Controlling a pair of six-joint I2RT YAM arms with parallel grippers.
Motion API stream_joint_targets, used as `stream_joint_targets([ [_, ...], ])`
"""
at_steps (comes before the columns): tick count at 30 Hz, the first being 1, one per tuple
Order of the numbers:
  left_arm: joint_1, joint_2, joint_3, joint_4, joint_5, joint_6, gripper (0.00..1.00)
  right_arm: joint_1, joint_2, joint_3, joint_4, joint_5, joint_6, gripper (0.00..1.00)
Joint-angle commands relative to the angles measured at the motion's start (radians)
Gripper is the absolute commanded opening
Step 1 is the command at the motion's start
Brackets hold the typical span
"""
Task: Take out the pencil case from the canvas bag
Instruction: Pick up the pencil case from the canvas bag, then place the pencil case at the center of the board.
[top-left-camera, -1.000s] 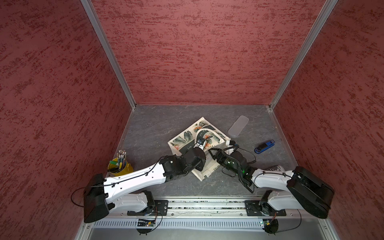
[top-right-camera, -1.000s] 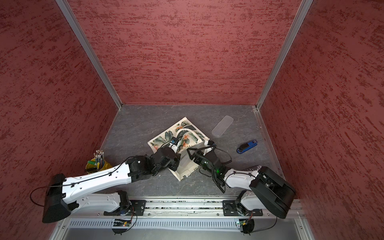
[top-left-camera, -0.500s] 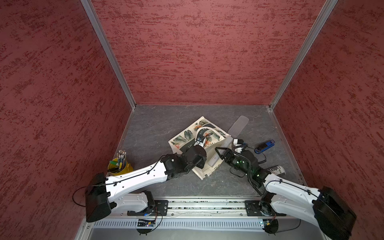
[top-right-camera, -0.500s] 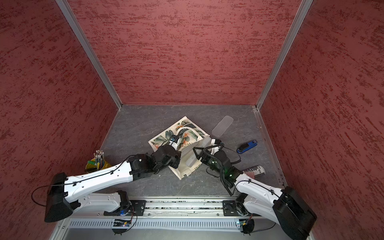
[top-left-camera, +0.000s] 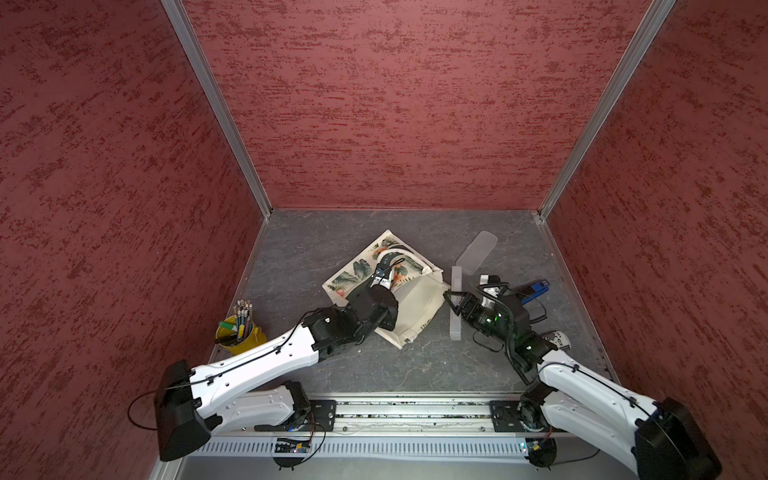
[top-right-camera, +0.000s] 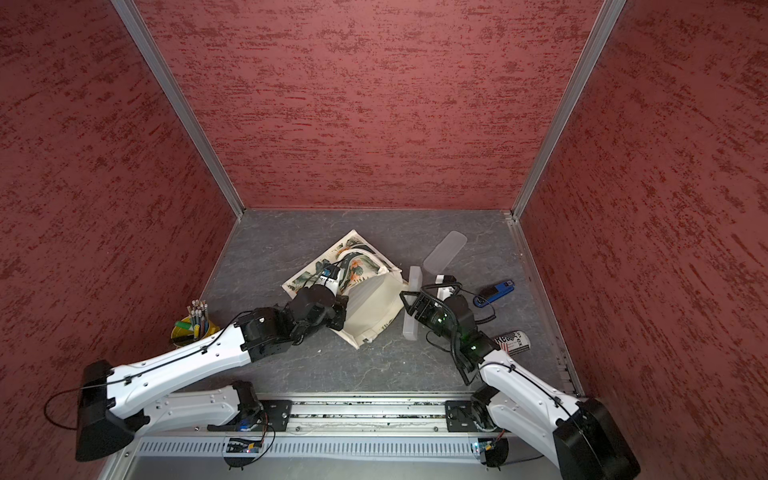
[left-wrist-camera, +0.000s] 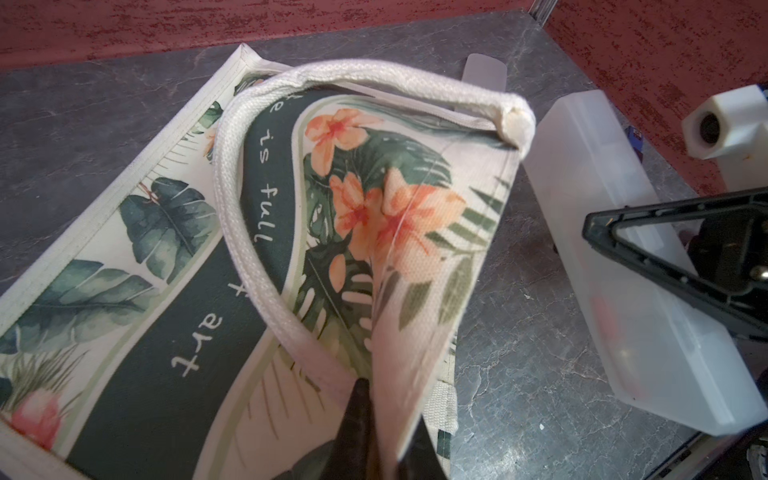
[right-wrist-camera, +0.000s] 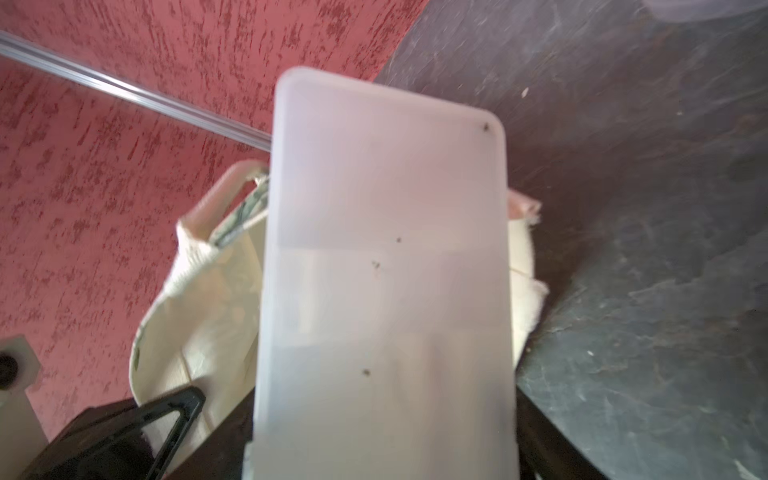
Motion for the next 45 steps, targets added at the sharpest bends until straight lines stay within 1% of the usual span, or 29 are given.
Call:
stream_joint_targets([
  [1,0.011,-0.031,-0.001,-0.022,-0.012,-0.015,0.0,-0.031,-0.024,0.013,0.013,0.004,-0.013,0.71],
  [5,0.016,-0.058,0.0,-0.037,-0.031,-0.006,0.0,-0.066,-0.019,0.025,-0.016,-0.031,-0.036,0.7],
  [9,0.027,-0.098,-0.016,-0.028,-0.027,-0.002,0.0,-0.096,-0.019,0.064,-0.088,-0.041,-0.074,0.71],
  [14,0.032,-0.121,-0.016,-0.041,-0.015,0.01,0.0,-0.121,-0.016,0.093,-0.113,-0.049,-0.071,0.7],
  [17,0.03,-0.129,-0.008,-0.08,-0.005,0.024,0.0,-0.129,-0.017,0.109,-0.14,-0.053,-0.072,0.7],
  [21,0.038,-0.155,-0.029,-0.081,0.0,0.035,0.0,-0.137,-0.034,0.097,-0.16,-0.044,-0.068,0.7],
  [24,0.039,-0.161,-0.048,-0.048,0.018,0.048,0.0,-0.14,-0.049,0.069,-0.167,-0.033,-0.056,0.7],
  [27,0.041,-0.143,-0.051,-0.02,0.04,0.074,0.0,-0.147,-0.065,0.046,-0.174,-0.017,-0.055,0.7],
  [32,0.041,-0.088,-0.006,-0.04,0.059,0.141,0.0,-0.16,-0.105,0.024,-0.201,0.011,-0.06,0.71],
  [35,0.046,-0.07,-0.002,0.002,0.071,0.162,0.0,-0.167,-0.136,0.008,-0.216,0.02,-0.05,0.72],
  [39,0.074,-0.024,0.027,0.063,0.139,0.155,0.0,-0.171,-0.149,0.013,-0.25,0.017,-0.051,0.73],
  [45,0.075,0.076,0.075,0.09,0.141,0.145,0.0,-0.173,-0.145,0.043,-0.284,0.008,-0.083,0.73],
])
